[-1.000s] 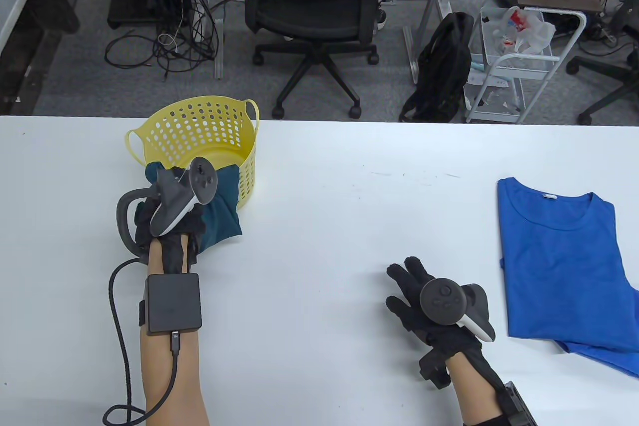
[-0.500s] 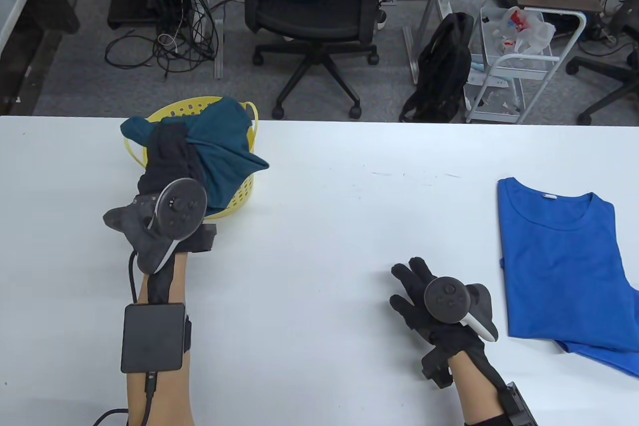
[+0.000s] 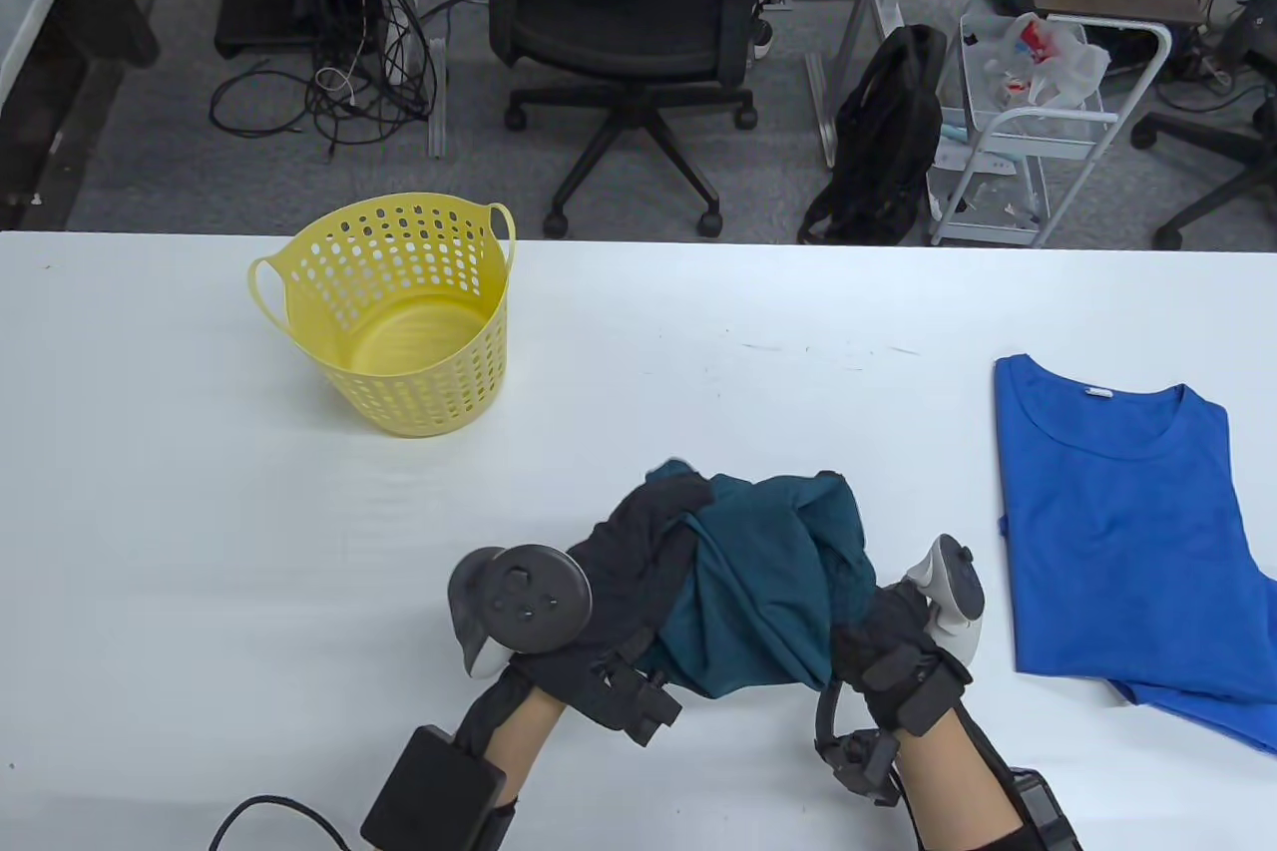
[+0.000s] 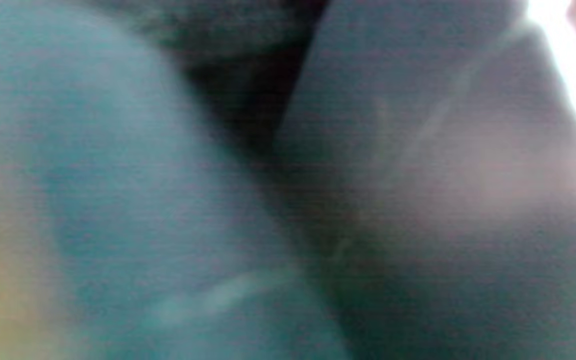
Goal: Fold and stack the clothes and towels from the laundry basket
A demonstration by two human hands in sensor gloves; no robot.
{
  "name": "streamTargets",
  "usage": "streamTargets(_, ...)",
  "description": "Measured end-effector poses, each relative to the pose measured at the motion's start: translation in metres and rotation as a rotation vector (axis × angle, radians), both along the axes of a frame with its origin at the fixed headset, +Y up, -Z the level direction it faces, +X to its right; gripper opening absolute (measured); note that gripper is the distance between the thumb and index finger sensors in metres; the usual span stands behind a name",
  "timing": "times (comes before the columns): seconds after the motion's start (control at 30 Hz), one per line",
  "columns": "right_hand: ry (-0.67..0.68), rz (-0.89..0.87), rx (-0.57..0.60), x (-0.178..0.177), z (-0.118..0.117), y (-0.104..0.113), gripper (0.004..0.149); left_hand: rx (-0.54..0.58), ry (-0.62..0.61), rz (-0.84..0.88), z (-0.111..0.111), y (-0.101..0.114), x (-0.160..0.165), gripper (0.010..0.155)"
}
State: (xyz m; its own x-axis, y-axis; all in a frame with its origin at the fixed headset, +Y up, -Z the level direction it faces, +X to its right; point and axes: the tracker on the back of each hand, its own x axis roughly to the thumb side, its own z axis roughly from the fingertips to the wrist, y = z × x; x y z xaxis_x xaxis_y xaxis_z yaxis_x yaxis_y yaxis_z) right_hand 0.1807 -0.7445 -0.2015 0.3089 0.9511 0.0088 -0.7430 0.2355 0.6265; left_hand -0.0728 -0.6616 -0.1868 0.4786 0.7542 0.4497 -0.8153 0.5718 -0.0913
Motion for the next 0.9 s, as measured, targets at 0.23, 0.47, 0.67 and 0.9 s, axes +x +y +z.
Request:
streamTargets(0.23,-0.540,0.416,0.012,0.019,0.006,0.009,0.043,-0.270,0.123,-0.343,-0.020,-0.047,-0.039,0.066)
streamTargets(0.47,-0.643,0.360,-0.023,0.027,0.007,0.010,0.050,-0.224,-0.010,-0.197,-0.008,-0.030,-0.056,0.092)
streamTargets(0.67,-0.351,0.283,0.131,-0.016,0.016,0.016,0.061,-0.269,-0.344,-0.288,0.017,-0.028,-0.001,0.132)
streamTargets(0.9,-0.463,0.448,0.315,-0.012,0.021,0.025,0.048,-0.057,-0.066,-0.184,0.012,-0.030,-0.025,0.081)
